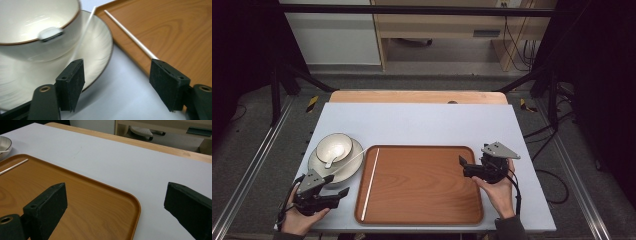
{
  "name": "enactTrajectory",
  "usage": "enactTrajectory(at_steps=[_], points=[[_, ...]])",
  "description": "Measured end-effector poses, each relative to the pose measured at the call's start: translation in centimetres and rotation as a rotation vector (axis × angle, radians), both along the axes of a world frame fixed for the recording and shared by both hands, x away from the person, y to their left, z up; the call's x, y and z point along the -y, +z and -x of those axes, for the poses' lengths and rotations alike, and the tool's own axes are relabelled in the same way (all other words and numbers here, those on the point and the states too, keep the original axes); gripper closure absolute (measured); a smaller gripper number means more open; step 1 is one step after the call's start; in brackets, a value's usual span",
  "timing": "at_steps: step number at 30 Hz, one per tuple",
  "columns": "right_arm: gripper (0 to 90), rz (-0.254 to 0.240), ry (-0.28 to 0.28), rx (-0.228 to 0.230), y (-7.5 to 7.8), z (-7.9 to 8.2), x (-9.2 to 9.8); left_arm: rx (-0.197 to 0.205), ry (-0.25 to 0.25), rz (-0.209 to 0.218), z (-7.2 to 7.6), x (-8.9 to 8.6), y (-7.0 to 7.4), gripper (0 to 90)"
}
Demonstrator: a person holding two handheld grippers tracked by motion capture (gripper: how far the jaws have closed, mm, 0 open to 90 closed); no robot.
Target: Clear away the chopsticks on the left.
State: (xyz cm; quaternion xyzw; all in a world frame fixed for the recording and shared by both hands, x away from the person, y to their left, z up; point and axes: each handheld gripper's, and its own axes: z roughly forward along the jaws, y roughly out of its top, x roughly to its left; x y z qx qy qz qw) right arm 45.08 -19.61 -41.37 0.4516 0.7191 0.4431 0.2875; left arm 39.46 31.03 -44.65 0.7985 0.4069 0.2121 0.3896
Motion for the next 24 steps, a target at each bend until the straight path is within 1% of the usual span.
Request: enactTrajectory(at_steps=[2, 3, 4, 6, 7, 10, 14, 16, 17, 18, 19, 20, 22, 23, 24], points=[[5.0, -0.001, 0.001, 0.000, 0.0, 0.0, 0.0, -0.003, 0.020, -0.003, -0.2, -0.7, 0.0, 29.8], [5.0, -0.001, 0.001, 0.000, 0.0, 0.0, 0.0, -0.004, 0.039, 0.008, -0.3, -1.0, -0.1, 30.9], [5.0, 0.001, 0.001, 0.000, 0.0, 0.0, -0.1, -0.009, 0.054, 0.009, -0.5, -1.4, -0.1, 31.9], [5.0, 0.001, 0.000, 0.000, 0.0, 0.0, -0.1, -0.014, 0.076, 0.001, -0.7, -1.9, -0.2, 33.5], [5.0, 0.001, 0.001, -0.001, -0.1, 0.0, -0.1, -0.016, 0.080, -0.013, -0.9, -2.1, -0.2, 34.3], [5.0, 0.002, -0.001, -0.005, -0.1, -0.1, -0.1, -0.017, 0.099, -0.031, -1.5, -2.5, -0.3, 37.6], [5.0, 0.006, 0.001, -0.002, -0.1, -0.1, -0.2, -0.025, 0.100, -0.052, -2.4, -2.8, -0.5, 42.8], [5.0, 0.006, 0.002, -0.004, -0.1, -0.1, -0.2, -0.036, 0.100, -0.067, -3.0, -2.9, -0.6, 45.9], [5.0, 0.007, 0.000, -0.005, -0.2, -0.1, -0.2, -0.033, 0.099, -0.065, -3.1, -2.9, -0.6, 47.9], [5.0, 0.007, 0.000, -0.005, -0.2, -0.1, -0.2, -0.037, 0.090, -0.075, -3.4, -2.9, -0.6, 49.4], [5.0, 0.007, 0.001, -0.004, -0.2, -0.1, -0.2, -0.040, 0.091, -0.072, -3.4, -2.8, -0.7, 51.6], [5.0, 0.007, 0.000, -0.004, -0.2, -0.2, -0.2, -0.043, 0.082, -0.082, -3.6, -2.8, -0.7, 52.5], [5.0, 0.007, 0.000, -0.004, -0.2, -0.2, -0.2, -0.050, 0.076, -0.082, -3.7, -2.7, -0.8, 56.7], [5.0, 0.008, -0.001, -0.004, -0.2, -0.2, -0.2, -0.058, 0.070, -0.090, -3.8, -2.8, -0.8, 58.8], [5.0, 0.007, 0.000, -0.005, -0.2, -0.2, -0.2, -0.057, 0.075, -0.083, -3.8, -2.7, -0.9, 60.9]])
